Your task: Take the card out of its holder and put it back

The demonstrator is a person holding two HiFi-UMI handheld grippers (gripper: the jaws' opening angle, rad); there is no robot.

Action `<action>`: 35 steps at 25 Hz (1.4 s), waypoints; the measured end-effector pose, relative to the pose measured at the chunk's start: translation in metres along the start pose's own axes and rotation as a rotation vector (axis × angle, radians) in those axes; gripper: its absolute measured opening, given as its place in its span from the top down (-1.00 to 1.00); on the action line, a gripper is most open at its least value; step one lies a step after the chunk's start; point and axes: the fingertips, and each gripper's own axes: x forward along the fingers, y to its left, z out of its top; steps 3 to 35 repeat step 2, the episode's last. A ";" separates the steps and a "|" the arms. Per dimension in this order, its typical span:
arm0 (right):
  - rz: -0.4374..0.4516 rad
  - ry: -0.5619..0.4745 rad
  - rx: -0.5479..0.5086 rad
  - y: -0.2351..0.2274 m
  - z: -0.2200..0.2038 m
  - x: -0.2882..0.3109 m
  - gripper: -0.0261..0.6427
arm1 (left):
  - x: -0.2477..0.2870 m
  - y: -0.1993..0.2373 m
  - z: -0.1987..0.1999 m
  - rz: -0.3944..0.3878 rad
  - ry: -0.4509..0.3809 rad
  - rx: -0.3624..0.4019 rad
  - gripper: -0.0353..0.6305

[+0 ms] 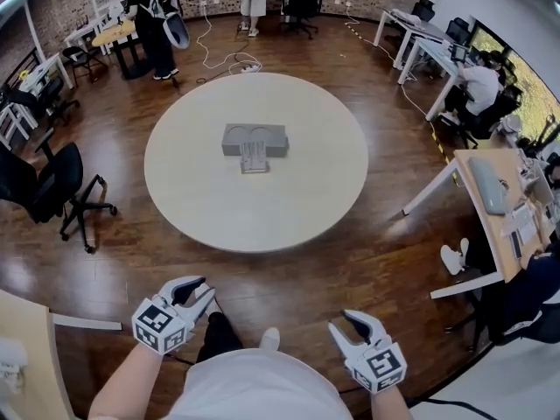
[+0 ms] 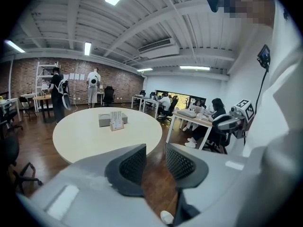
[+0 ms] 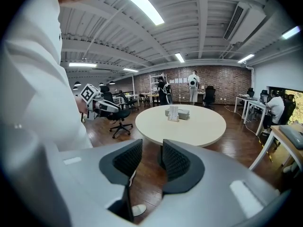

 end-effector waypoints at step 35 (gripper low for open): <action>-0.004 -0.002 0.001 -0.002 -0.004 -0.005 0.50 | 0.003 -0.005 0.002 -0.007 0.002 0.004 0.50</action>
